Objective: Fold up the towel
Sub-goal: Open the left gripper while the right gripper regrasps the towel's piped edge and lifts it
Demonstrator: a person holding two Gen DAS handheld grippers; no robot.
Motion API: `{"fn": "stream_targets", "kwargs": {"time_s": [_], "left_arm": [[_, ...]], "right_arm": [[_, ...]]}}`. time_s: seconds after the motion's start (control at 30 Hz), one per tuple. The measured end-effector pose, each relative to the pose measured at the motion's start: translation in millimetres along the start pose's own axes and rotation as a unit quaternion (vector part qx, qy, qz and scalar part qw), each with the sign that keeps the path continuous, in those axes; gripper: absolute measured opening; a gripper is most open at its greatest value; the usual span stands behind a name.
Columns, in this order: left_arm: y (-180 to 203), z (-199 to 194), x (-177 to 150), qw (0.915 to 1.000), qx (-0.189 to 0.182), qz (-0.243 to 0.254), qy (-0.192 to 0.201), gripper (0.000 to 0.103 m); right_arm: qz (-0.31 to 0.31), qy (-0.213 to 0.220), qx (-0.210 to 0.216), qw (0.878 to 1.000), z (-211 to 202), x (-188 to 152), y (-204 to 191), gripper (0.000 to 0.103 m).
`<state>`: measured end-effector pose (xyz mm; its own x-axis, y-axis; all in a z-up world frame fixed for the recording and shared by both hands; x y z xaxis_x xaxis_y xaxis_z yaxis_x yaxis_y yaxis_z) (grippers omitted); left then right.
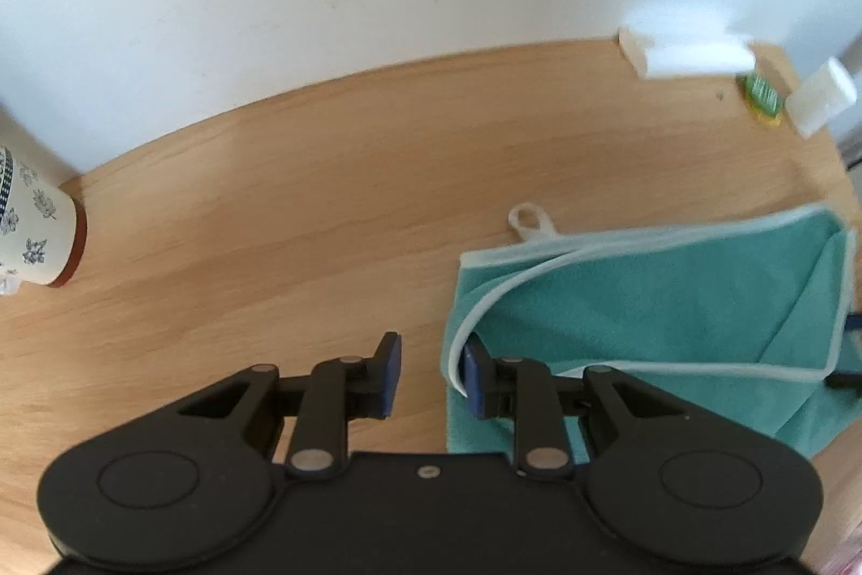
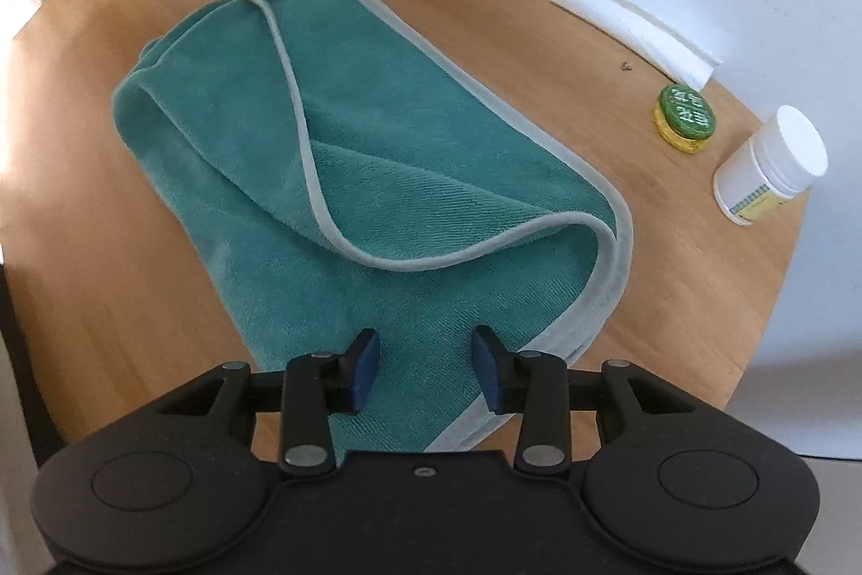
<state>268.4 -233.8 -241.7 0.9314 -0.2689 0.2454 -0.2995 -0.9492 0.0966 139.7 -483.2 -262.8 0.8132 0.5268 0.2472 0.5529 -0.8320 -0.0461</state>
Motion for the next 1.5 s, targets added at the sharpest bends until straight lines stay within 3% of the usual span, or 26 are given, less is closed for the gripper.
{"fn": "stream_targets", "kwargs": {"time_s": [0.07,0.17,0.3,0.37,0.43,0.53,0.7,0.77,0.8,0.87,1.03,1.13,1.27,1.37,1.47,1.5], "left_arm": [[-10,-8,7,0.9996,0.004,-0.019,0.022,0.052],[-18,-17,15,0.9988,-0.003,-0.024,0.042,0.054],[-16,-26,21,0.9986,-0.018,0.007,0.050,0.057],[-10,-25,19,0.9983,-0.037,0.020,0.040,0.075],[0,-19,16,0.9974,-0.054,0.041,0.023,0.076],[9,-7,14,0.9967,-0.035,0.071,0.014,0.076],[5,7,14,0.9982,-0.051,0.033,0.005,0.076],[0,6,16,0.9983,-0.054,0.015,0.012,0.082],[-3,5,17,0.9983,-0.056,0.007,0.016,0.082],[-8,0,19,0.9979,-0.058,-0.001,0.031,0.082],[-22,-17,26,0.9950,-0.060,-0.017,0.078,0.086],[-26,-34,29,0.9895,-0.078,-0.011,0.121,0.086],[-10,-60,27,0.9788,-0.063,0.077,0.179,0.086],[16,-77,22,0.9579,-0.041,0.189,0.212,0.087],[46,-73,7,0.9345,-0.032,0.297,0.193,0.087],[51,-70,4,0.9311,-0.032,0.314,0.183,0.087]], "right_arm": [[-0.025,0.010,-0.010,1.000,-6,4,-1,0.042],[-0.065,0.025,-0.026,0.997,-15,11,-4,0.043],[-0.118,0.046,-0.047,0.991,-28,21,-8,0.043],[-0.144,0.056,-0.057,0.986,-34,26,-10,0.045],[-0.170,0.066,-0.061,0.981,-37,33,-14,0.045],[-0.199,0.067,-0.045,0.977,-27,48,-26,0.047],[-0.229,0.050,-0.019,0.972,-8,54,-42,0.047],[-0.248,0.034,-0.023,0.968,0,52,-47,0.046],[-0.247,0.032,-0.017,0.968,1,52,-48,0.043],[-0.244,0.028,-0.003,0.969,3,53,-49,0.008],[-0.209,0.059,0.004,0.976,-13,67,-43,0.007],[-0.191,0.070,-0.010,0.979,-17,76,-36,0.007],[-0.183,0.073,-0.032,0.980,-14,86,-25,0.007],[-0.185,0.078,-0.047,0.978,-14,88,-22,0.007],[-0.180,0.081,-0.065,0.978,-11,92,-16,0.007],[-0.182,0.075,-0.070,0.978,-8,91,-15,0.007]]}}
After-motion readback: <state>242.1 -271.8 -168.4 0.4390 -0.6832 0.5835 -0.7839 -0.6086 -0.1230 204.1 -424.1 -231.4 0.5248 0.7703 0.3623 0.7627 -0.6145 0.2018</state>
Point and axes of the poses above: each gripper's, at about its wrist camera, not at the fingertips, and z roughly the way its jaws point, y to its right, x to its top, the point moved 9 cm from there along z, roughly the way its jaws point, and after that the axes turned 4 degrees about -x, right-handed, at the moved point
